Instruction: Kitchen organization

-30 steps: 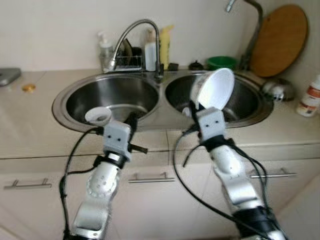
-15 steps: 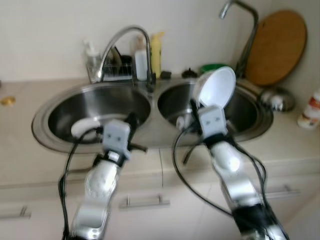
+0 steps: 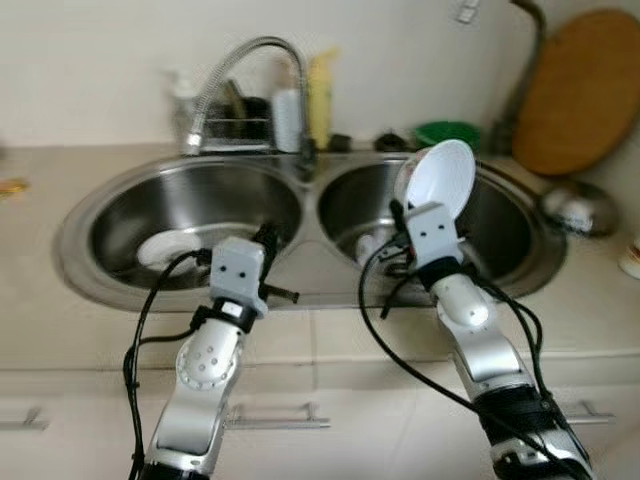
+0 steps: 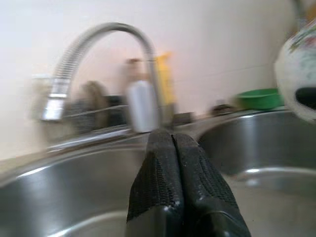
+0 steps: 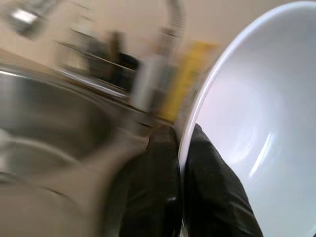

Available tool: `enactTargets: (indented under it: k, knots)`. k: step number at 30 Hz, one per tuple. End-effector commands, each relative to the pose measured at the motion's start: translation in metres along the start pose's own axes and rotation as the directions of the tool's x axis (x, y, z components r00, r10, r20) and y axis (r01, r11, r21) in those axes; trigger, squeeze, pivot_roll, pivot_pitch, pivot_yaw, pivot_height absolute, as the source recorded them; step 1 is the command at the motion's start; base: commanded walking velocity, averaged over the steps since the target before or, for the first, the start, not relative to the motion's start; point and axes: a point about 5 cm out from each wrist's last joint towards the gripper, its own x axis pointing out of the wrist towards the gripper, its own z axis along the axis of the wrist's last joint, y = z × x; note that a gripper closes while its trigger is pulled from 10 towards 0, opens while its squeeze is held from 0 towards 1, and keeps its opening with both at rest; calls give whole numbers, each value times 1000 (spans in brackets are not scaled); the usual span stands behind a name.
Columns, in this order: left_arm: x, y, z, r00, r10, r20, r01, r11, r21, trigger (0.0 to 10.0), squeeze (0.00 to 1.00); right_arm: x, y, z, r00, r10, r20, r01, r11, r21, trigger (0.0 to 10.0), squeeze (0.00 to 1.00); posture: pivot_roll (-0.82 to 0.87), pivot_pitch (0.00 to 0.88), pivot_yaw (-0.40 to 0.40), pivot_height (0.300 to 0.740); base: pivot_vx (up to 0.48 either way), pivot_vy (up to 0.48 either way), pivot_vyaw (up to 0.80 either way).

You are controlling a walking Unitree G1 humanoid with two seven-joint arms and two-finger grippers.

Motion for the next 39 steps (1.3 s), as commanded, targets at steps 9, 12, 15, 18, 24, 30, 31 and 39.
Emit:
enactTargets:
  k: [9,12,15,18,24,30,31,39]
  knots:
    - [2,0,2,1000,-5,11,4,1000,15,10000,0,19,-33,-29,957,-25,-289,51,995,83,10000,0,-67,0,30,740,0,0,0]
    - [2,0,2,1000,-5,11,5,1000,15,10000,0,22,-40,-33,942,-28,-333,65,993,100,10000,0,-68,0,28,740,0,0,0]
    - [2,-1,2,1000,-6,11,6,1000,14,10000,0,20,-41,-45,909,-12,-416,84,984,155,10000,0,-63,0,25,740,0,0,0]
    - [3,-2,2,1000,-5,12,5,1000,13,10000,0,20,-37,-50,892,37,-451,68,975,213,10000,0,-58,0,22,740,0,0,0]
    - [3,-1,1,1000,2,9,-2,1000,13,10000,0,27,-43,-48,846,41,-531,212,889,406,10000,0,-62,0,14,740,0,0,0]
    - [3,-3,0,1000,4,9,-5,1000,10,10000,0,24,-54,-54,785,-25,-620,446,717,536,10000,0,-54,0,6,740,0,0,0]
    - [3,-3,0,1000,5,8,-5,1000,10,10000,0,22,-55,-55,774,-29,-633,474,689,548,10000,0,-51,0,5,740,0,0,0]
    - [2,-2,-2,1000,10,2,-10,1000,11,10000,0,15,-61,-62,715,-73,-696,603,570,559,10000,1000,-55,0,5,740,0,0,0]
